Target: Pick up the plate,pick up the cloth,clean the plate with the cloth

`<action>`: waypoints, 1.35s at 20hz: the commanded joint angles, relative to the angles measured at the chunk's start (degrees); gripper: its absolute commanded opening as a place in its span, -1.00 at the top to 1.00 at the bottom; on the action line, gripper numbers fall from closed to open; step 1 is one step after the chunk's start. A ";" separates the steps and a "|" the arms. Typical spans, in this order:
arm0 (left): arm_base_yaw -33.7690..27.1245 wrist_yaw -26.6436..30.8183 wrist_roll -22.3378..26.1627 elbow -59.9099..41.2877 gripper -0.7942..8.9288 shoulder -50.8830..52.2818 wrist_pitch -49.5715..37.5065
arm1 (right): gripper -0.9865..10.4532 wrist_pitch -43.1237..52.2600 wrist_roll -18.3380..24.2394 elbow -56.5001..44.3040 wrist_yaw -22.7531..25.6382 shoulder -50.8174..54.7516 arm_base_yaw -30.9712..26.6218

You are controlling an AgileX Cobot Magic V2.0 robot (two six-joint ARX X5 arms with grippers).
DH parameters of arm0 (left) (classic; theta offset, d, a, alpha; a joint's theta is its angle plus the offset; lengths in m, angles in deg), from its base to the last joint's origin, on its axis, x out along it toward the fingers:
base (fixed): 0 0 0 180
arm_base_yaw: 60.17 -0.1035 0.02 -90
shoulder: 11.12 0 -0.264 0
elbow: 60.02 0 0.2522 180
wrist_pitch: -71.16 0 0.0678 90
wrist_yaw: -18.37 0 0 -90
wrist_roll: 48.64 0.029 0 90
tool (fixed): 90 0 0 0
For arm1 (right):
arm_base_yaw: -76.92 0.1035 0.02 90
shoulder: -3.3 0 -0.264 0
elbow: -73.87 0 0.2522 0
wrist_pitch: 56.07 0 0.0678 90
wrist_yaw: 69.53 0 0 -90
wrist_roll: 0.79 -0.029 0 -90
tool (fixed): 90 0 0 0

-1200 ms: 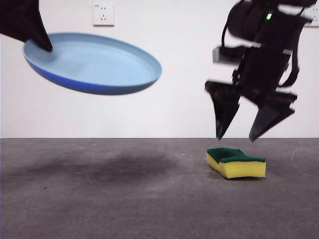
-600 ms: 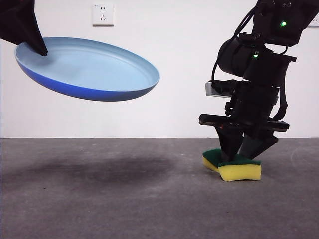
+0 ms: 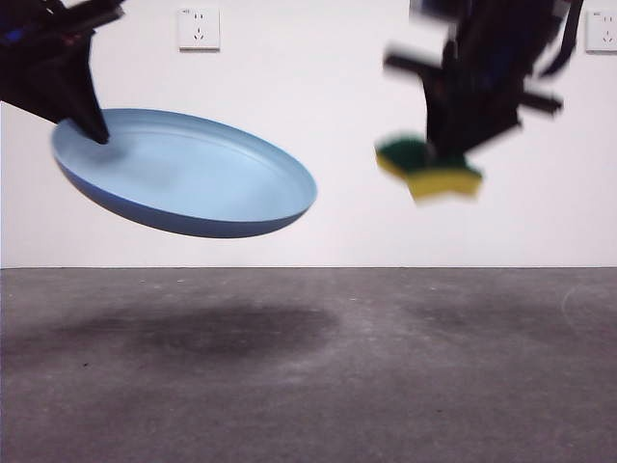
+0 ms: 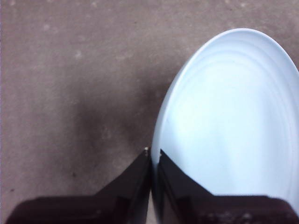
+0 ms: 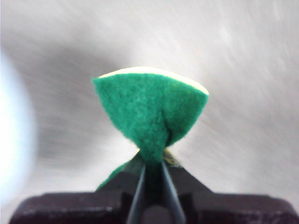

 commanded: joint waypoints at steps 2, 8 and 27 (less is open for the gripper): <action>3.17 0.37 -2.45 0.20 0.85 -1.42 -3.10 | 0.86 -0.11 -3.02 -0.35 -1.66 5.03 4.83; 11.39 0.31 -5.84 0.20 0.85 -1.53 -6.27 | 0.86 3.56 -3.76 -0.35 3.72 1.75 14.29; 12.61 -1.70 -6.91 0.20 0.85 -1.53 -7.91 | 0.86 -1.44 1.05 -0.35 30.86 -3.13 17.73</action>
